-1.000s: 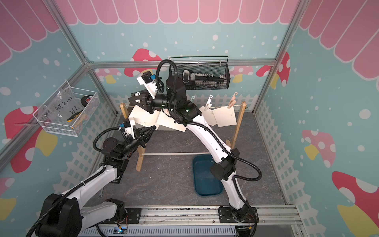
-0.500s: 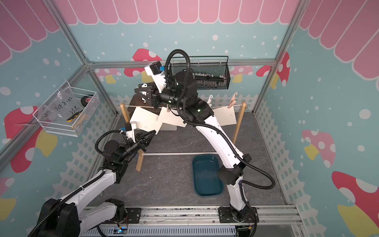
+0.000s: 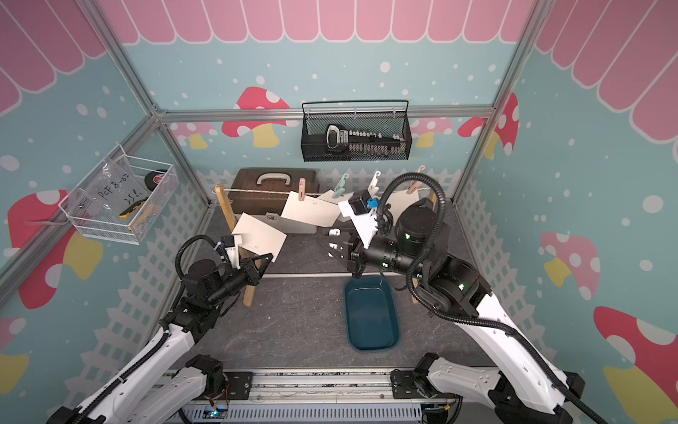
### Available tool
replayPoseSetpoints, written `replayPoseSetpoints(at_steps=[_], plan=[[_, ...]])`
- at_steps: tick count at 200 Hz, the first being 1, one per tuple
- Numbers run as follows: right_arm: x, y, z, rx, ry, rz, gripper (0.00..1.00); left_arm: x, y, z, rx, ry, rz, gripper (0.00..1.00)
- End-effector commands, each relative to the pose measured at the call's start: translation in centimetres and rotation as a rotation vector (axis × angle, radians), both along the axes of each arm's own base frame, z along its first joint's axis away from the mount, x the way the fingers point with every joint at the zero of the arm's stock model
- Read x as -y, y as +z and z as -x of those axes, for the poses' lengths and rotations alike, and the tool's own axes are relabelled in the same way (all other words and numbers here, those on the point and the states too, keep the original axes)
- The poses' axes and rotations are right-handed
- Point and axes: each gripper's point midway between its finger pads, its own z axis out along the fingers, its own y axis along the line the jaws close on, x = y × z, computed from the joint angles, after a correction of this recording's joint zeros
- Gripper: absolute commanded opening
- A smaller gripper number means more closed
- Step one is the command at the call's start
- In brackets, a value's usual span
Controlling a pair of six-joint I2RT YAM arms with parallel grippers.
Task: Remove the postcards from the strings
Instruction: Place the postcard at the center of the board.
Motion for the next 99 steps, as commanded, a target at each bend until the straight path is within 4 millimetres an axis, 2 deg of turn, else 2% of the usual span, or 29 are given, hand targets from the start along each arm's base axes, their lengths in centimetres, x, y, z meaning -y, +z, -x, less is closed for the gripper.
replayPoseSetpoints(at_steps=[1, 27, 52, 72, 99], plan=[[2.0, -8.4, -1.2, -0.181, -0.158, 0.126, 0.00, 1.0, -5.1, 3.1, -0.215, -0.004, -0.060, 0.00], [5.3, -17.0, -1.2, -0.315, -0.323, 0.219, 0.00, 3.8, -7.9, 5.9, -0.318, -0.079, -0.081, 0.01], [8.6, -23.8, -1.8, -0.394, -0.510, 0.273, 0.00, 6.2, -11.5, 8.0, -0.422, -0.166, -0.150, 0.01], [10.2, -27.3, -2.3, -0.434, -0.617, 0.327, 0.00, 7.7, -13.7, 9.2, -0.515, -0.250, -0.188, 0.02], [11.4, -30.6, -2.9, -0.465, -0.700, 0.412, 0.00, 8.1, -15.8, 10.1, -0.617, -0.292, -0.236, 0.02]])
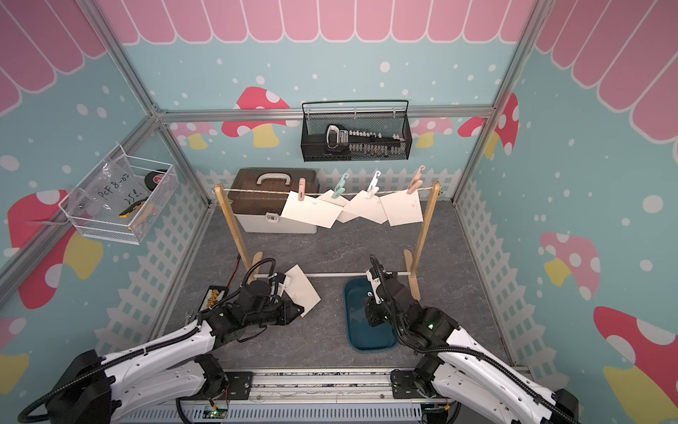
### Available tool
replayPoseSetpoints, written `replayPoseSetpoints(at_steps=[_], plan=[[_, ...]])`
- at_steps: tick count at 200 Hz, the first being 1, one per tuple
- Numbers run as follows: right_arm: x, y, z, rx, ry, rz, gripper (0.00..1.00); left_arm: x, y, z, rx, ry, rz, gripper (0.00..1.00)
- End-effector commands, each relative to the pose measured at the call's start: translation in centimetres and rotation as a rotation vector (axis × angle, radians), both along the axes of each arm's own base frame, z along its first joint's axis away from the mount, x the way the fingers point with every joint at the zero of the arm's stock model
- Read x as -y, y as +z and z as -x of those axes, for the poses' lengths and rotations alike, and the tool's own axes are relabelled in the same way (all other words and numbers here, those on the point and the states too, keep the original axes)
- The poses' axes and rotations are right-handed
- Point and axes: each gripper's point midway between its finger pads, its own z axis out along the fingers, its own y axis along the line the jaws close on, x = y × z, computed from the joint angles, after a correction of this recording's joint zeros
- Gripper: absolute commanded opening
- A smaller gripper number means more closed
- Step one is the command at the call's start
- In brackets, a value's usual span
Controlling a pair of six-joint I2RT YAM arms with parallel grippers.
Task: Remove the postcards from the strings
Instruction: Place the postcard at the center of the board.
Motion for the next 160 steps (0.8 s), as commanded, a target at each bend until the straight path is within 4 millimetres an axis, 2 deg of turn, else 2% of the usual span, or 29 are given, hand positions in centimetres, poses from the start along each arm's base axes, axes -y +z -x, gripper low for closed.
replayPoseSetpoints(at_steps=[1, 41, 65, 78, 98, 109, 133, 146, 160], plan=[[1.5, -1.3, -1.5, 0.013, -0.145, 0.042, 0.00, 0.4, -1.3, 1.1, -0.098, -0.031, -0.025, 0.02], [2.2, -4.7, -1.7, -0.016, -0.189, 0.095, 0.00, -0.7, -4.4, 2.9, -0.232, -0.073, -0.156, 0.02], [2.4, -6.9, -1.9, -0.037, -0.210, 0.120, 0.00, -1.4, -5.2, 3.1, -0.271, -0.059, -0.203, 0.09], [2.3, -7.8, -1.9, -0.057, -0.213, 0.131, 0.00, -1.7, -5.2, 3.2, -0.282, -0.059, -0.227, 0.20], [2.1, -8.9, -1.9, -0.078, -0.210, 0.145, 0.00, -2.4, -4.8, 2.9, -0.270, -0.050, -0.281, 0.46], [2.2, -9.3, -1.9, -0.086, -0.214, 0.156, 0.00, -2.8, -4.4, 2.8, -0.253, -0.048, -0.303, 0.55], [2.1, -10.0, -2.1, -0.094, -0.217, 0.166, 0.00, -3.9, -2.7, 2.0, -0.197, -0.011, -0.351, 0.64], [1.9, -10.3, -2.2, -0.102, -0.212, 0.162, 0.00, -4.1, -1.3, 1.3, -0.155, 0.006, -0.357, 0.64], [1.8, -10.7, -2.2, -0.113, -0.211, 0.165, 0.05, -4.2, 0.7, 0.4, -0.081, 0.024, -0.340, 0.64]])
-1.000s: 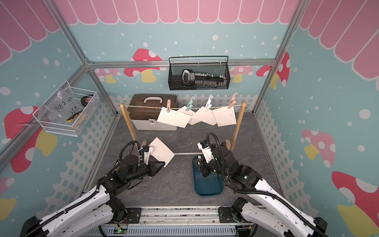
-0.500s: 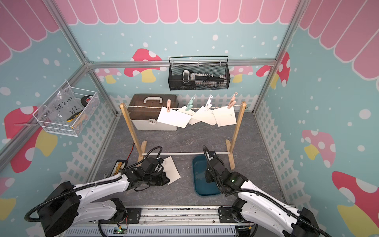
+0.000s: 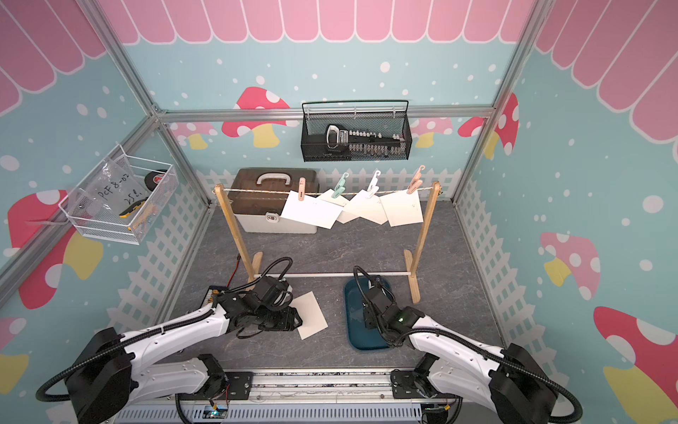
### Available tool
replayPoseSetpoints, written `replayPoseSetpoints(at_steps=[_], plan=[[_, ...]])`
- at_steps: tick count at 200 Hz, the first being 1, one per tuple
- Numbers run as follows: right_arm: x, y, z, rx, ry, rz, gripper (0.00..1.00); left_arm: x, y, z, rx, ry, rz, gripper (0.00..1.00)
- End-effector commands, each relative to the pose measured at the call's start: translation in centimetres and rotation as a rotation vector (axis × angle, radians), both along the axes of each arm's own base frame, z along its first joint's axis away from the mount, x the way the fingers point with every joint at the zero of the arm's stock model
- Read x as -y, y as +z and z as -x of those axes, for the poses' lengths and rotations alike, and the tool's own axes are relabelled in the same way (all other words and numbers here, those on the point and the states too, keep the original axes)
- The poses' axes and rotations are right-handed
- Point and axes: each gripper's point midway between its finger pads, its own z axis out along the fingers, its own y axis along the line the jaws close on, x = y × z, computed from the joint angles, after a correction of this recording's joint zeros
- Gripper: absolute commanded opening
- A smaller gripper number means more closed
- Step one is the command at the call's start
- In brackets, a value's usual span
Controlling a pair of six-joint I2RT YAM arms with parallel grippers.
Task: Remove the postcards from the strings
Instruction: Place the postcard at the center of the board.
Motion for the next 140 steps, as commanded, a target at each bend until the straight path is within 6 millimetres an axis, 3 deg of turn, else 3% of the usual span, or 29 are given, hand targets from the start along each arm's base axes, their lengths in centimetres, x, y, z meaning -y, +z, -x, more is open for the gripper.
replayPoseSetpoints(at_steps=[1, 36, 57, 72, 100, 140], plan=[[-0.1, -0.6, -0.4, -0.002, -0.031, -0.018, 0.06, -1.2, 3.0, -1.4, 0.117, 0.021, -0.042, 0.64], [-0.9, -0.1, -0.6, -0.014, 0.010, -0.029, 0.35, -0.2, 9.2, -4.3, 0.393, 0.039, 0.091, 0.64], [-2.0, 2.0, -0.8, -0.002, 0.071, -0.064, 0.67, 0.4, 13.2, -5.9, 0.558, 0.040, 0.168, 0.64], [-2.8, 4.2, -0.9, 0.013, 0.121, -0.081, 0.75, 0.8, 16.2, -7.1, 0.665, 0.035, 0.205, 0.64], [-5.3, 11.0, -0.8, 0.078, 0.289, -0.141, 0.76, 1.3, 21.6, -9.7, 0.886, 0.038, 0.272, 0.64], [-8.1, 24.9, -0.2, 0.315, 0.570, -0.210, 0.74, 2.8, 27.4, -12.8, 1.112, -0.004, 0.506, 0.65]])
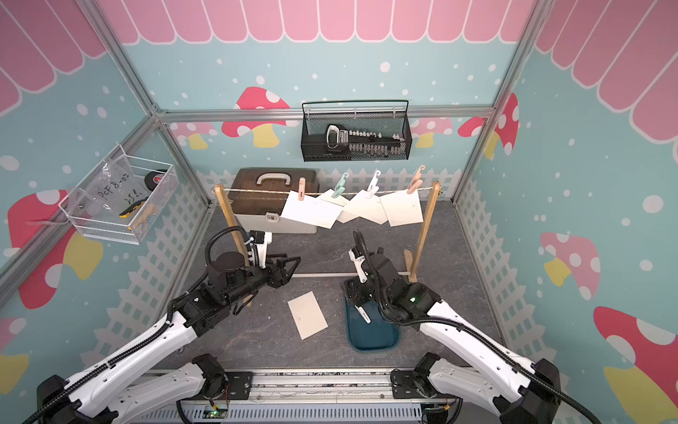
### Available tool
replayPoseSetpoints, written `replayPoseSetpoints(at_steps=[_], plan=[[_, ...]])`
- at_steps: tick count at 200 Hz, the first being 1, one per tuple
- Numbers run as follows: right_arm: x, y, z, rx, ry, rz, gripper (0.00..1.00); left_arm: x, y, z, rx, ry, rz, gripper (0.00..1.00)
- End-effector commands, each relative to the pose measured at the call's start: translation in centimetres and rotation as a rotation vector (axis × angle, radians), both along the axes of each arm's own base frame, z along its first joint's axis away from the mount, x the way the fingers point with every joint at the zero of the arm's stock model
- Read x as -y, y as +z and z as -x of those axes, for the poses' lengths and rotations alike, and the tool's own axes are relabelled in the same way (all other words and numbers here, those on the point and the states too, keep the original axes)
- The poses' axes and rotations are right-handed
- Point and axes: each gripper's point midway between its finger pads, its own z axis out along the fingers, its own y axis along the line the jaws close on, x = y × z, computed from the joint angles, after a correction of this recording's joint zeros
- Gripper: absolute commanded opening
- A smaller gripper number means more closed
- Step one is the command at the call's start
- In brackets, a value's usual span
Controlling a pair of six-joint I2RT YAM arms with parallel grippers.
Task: Remove the postcards from the strings
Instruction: Place the postcard at the center of the board, then pinch the postcard on the clothesline.
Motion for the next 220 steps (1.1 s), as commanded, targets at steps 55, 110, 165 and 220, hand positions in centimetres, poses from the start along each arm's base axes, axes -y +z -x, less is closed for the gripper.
replayPoseSetpoints(at_steps=[55, 110, 165, 220], plan=[[-2.1, 21.4, -1.3, 0.405, 0.414, -0.144, 0.72, 3.3, 8.5, -4.0, 0.414, -0.138, 0.165, 0.68], [-4.5, 26.4, -4.9, 0.476, 0.555, -0.169, 0.74, 3.5, 10.0, -4.2, 0.534, -0.185, 0.245, 0.69], [-7.6, 27.6, -7.5, 0.451, 0.627, -0.264, 0.71, 3.4, 10.5, -3.9, 0.603, -0.220, 0.314, 0.65], [-8.9, 27.3, -7.5, 0.431, 0.637, -0.256, 0.69, 3.3, 10.6, -3.4, 0.638, -0.298, 0.354, 0.44]])
